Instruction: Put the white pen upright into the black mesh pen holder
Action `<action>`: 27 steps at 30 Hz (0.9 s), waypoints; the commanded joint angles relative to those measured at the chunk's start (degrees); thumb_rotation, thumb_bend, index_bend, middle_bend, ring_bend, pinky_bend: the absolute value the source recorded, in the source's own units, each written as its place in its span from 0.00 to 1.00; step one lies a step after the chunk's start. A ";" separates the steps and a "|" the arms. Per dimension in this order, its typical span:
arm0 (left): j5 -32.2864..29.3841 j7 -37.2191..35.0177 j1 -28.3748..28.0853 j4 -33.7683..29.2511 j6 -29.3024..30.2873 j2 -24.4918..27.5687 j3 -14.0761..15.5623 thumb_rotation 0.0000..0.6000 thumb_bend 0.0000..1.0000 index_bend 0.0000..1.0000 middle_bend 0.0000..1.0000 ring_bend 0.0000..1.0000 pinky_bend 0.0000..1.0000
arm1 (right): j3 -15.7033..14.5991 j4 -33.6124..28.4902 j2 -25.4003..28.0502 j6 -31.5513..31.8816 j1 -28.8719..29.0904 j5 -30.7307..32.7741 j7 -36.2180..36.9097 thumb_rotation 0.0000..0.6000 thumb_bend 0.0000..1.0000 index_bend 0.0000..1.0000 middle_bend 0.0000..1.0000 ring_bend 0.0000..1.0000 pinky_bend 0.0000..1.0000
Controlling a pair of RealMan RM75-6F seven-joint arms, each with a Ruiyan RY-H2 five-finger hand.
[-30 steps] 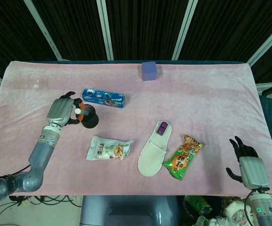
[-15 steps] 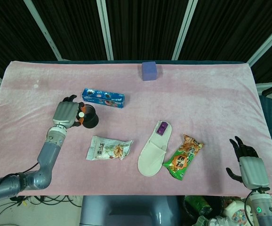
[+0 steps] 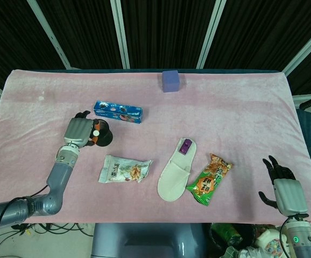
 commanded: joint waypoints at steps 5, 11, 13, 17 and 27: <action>-0.02 0.37 -0.26 0.58 0.15 -0.52 0.21 1.00 0.40 0.55 0.53 0.09 0.16 | -0.02 -0.01 0.03 0.02 0.00 -0.05 0.03 1.00 0.18 0.00 0.02 0.17 0.16; 0.16 0.98 -0.50 0.28 0.08 -0.37 0.51 1.00 0.37 0.40 0.51 0.08 0.16 | 0.03 0.01 0.01 -0.04 0.05 0.02 0.03 1.00 0.18 0.00 0.02 0.17 0.16; 0.39 1.22 -0.56 0.09 0.08 -0.21 0.69 1.00 0.36 0.36 0.50 0.08 0.16 | 0.04 0.02 0.01 0.01 0.03 0.01 0.06 1.00 0.17 0.00 0.02 0.17 0.16; -0.01 0.79 -0.54 -0.68 -0.41 0.31 0.54 1.00 0.33 0.28 0.43 0.04 0.16 | 0.03 0.03 0.02 0.06 0.02 -0.07 0.10 1.00 0.17 0.00 0.02 0.17 0.16; 3.41 -1.69 1.34 -10.07 1.98 7.60 -0.36 1.00 0.30 0.21 0.23 0.00 0.07 | 0.04 0.08 0.05 0.12 0.02 -0.16 0.25 1.00 0.18 0.00 0.02 0.17 0.16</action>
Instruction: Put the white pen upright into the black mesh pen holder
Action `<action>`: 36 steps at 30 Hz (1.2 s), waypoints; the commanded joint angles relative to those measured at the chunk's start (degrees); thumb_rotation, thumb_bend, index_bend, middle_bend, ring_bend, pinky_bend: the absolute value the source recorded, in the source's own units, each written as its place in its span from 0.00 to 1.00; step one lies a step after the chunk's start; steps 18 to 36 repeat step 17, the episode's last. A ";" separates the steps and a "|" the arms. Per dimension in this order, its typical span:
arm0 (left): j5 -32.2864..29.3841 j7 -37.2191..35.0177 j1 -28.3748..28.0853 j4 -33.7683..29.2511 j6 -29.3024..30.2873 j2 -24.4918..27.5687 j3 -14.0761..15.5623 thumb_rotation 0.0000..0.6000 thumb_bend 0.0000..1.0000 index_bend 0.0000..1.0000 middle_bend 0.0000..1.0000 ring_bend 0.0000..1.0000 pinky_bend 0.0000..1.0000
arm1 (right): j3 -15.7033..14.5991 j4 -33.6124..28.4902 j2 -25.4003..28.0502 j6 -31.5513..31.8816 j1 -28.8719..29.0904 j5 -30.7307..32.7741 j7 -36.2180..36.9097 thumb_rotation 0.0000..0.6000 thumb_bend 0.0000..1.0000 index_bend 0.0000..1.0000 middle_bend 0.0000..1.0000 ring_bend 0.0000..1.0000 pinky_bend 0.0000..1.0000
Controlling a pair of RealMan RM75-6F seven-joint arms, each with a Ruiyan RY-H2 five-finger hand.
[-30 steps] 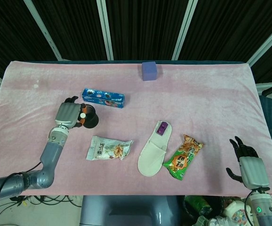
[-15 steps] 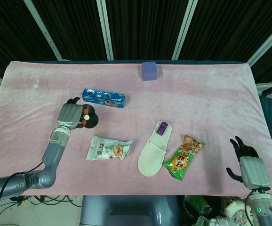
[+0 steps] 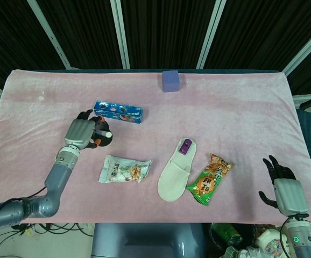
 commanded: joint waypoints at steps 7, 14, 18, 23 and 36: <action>16.99 1.63 8.04 -11.02 17.44 10.46 3.14 1.00 0.26 0.20 0.18 0.00 0.07 | 0.08 0.37 0.03 0.33 0.01 -0.27 -0.41 1.00 0.17 0.00 0.02 0.17 0.16; 23.13 -0.52 20.38 -21.91 28.39 18.50 11.45 1.00 0.25 0.16 0.11 0.00 0.07 | 0.43 1.49 -0.40 1.99 0.02 -1.64 -2.01 1.00 0.18 0.00 0.01 0.16 0.16; 29.02 -6.01 26.46 -21.24 32.16 20.55 16.42 1.00 0.25 0.14 0.11 0.00 0.06 | 0.65 2.44 -0.79 3.27 -0.02 -2.88 -2.38 1.00 0.17 0.00 0.00 0.16 0.16; 29.02 -6.01 26.46 -21.24 32.16 20.55 16.42 1.00 0.25 0.14 0.11 0.00 0.06 | 0.65 2.44 -0.79 3.27 -0.02 -2.88 -2.38 1.00 0.17 0.00 0.00 0.16 0.16; 29.02 -6.01 26.46 -21.24 32.16 20.55 16.42 1.00 0.25 0.14 0.11 0.00 0.06 | 0.65 2.44 -0.79 3.27 -0.02 -2.88 -2.38 1.00 0.17 0.00 0.00 0.16 0.16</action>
